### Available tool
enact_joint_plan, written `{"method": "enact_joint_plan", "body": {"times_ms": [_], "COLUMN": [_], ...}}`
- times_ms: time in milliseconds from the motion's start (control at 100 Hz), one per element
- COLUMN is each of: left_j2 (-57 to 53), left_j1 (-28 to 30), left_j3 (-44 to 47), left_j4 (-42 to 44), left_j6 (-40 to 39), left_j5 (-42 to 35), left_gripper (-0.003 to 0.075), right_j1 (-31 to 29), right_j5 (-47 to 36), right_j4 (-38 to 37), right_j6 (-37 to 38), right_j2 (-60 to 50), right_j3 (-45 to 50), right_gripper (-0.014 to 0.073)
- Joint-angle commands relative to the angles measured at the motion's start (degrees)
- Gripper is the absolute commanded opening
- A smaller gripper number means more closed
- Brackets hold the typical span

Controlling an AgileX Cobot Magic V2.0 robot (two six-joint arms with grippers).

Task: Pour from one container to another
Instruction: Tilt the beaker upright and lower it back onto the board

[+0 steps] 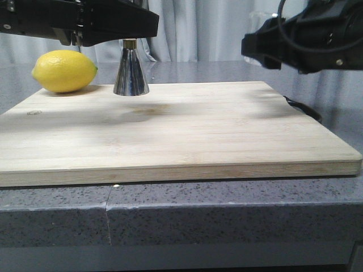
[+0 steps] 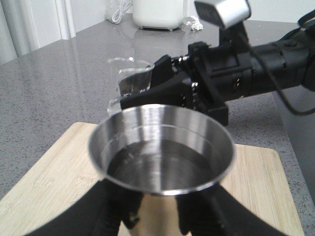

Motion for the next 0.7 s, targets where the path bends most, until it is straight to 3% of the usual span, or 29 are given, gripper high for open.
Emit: {"method": "enact_joint_plan", "body": {"times_ms": [0,310,690], "left_j2": [-2.73,-2.73,-2.73], "left_j1": [-0.46,-0.46,-0.46], "left_j3": [-1.72,-1.72,-1.72], "left_j4": [-4.66,-4.66,-4.66], "left_j6": [-0.31,-0.31,-0.31], "left_j5": [6.47,6.47,6.47], "left_gripper": [0.0206,0.0206,0.0206], "right_j1": [0.06,0.06,0.06], "right_j5": [-6.84,2.04,2.53], "right_j4": [-0.47,-2.53,-2.99], "right_j6": [0.10,0.10,0.10], "right_j2": [0.29,3.91,4.16], "right_j3": [-2.45,-7.61,-7.74], "right_gripper": [0.0310,0.0310,0.0310]}}
